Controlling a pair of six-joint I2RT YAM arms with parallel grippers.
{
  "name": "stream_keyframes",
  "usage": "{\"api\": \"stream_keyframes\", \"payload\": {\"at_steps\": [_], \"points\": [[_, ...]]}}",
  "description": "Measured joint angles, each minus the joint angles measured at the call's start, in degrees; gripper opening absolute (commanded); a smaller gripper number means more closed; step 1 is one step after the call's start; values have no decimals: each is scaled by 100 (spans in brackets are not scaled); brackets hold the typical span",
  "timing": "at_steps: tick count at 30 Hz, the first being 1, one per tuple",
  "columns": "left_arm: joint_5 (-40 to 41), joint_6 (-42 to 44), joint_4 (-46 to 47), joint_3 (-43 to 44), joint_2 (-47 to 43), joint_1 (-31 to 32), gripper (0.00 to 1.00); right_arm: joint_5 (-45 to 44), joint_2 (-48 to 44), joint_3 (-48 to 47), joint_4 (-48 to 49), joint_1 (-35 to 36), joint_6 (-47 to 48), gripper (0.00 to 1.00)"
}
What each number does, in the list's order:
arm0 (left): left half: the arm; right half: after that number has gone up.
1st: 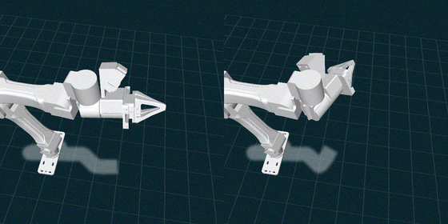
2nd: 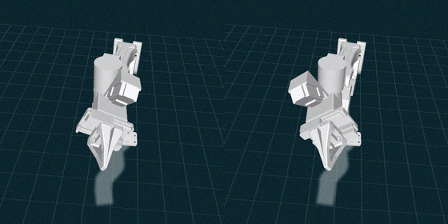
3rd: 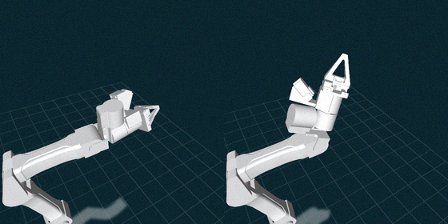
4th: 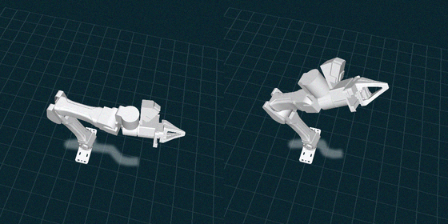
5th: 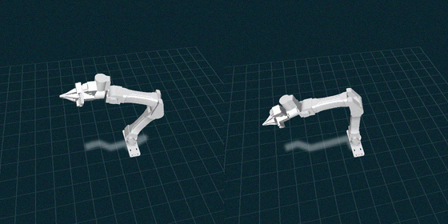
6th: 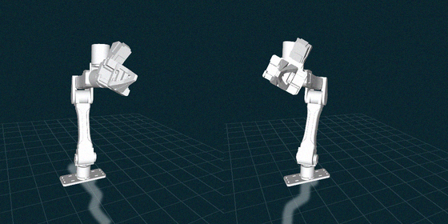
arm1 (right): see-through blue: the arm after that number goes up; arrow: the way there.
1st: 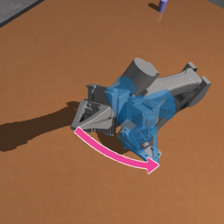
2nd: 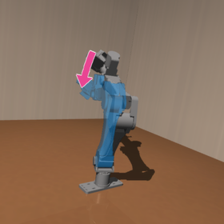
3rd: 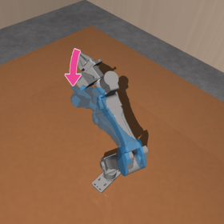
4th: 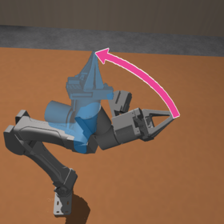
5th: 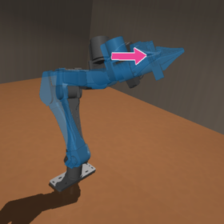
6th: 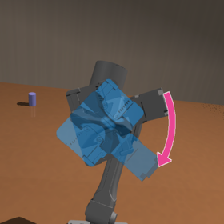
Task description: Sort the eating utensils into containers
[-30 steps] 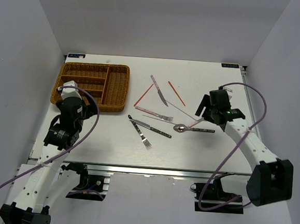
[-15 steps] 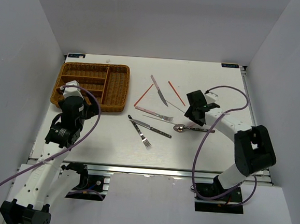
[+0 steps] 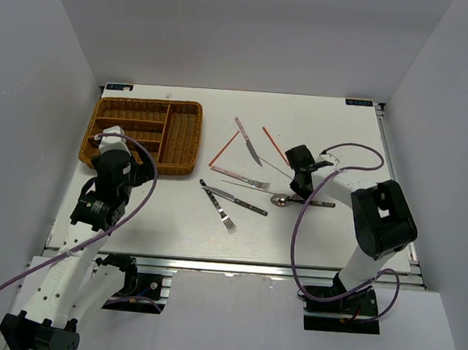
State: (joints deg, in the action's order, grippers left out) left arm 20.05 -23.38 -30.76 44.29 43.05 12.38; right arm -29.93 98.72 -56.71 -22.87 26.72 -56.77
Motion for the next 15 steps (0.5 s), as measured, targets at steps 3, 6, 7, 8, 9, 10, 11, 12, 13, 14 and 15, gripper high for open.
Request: {"api": "stream_keyframes", "payload": {"at_steps": [3,6,7,8,9,10,11,12,13,14,15], "points": [[-2,0,2,0,4,0,98,-28,26,-63,-133,4,-238,13],[-4,0,2,0,4,0,98,-83,153,-278,-378,4,-472,0],[-4,0,2,0,4,0,98,-103,199,-367,-468,4,-542,0],[-4,0,0,0,4,0,98,-131,234,-448,-553,4,-608,0],[-4,0,0,0,4,0,98,-162,256,-520,-649,4,-660,0],[-4,0,0,0,4,0,98,-195,260,-592,-748,4,-728,0],[-4,0,2,0,4,0,98,-238,258,-645,-817,4,-774,0],[-4,0,2,0,4,0,98,-302,251,-697,-885,4,-807,0],[-4,0,2,0,4,0,98,-348,234,-734,-922,4,-833,0],[-4,0,2,0,4,0,98,-398,205,-758,-962,4,-846,0],[-7,0,2,0,4,0,98,-455,151,-785,-1012,4,-848,0]]}}
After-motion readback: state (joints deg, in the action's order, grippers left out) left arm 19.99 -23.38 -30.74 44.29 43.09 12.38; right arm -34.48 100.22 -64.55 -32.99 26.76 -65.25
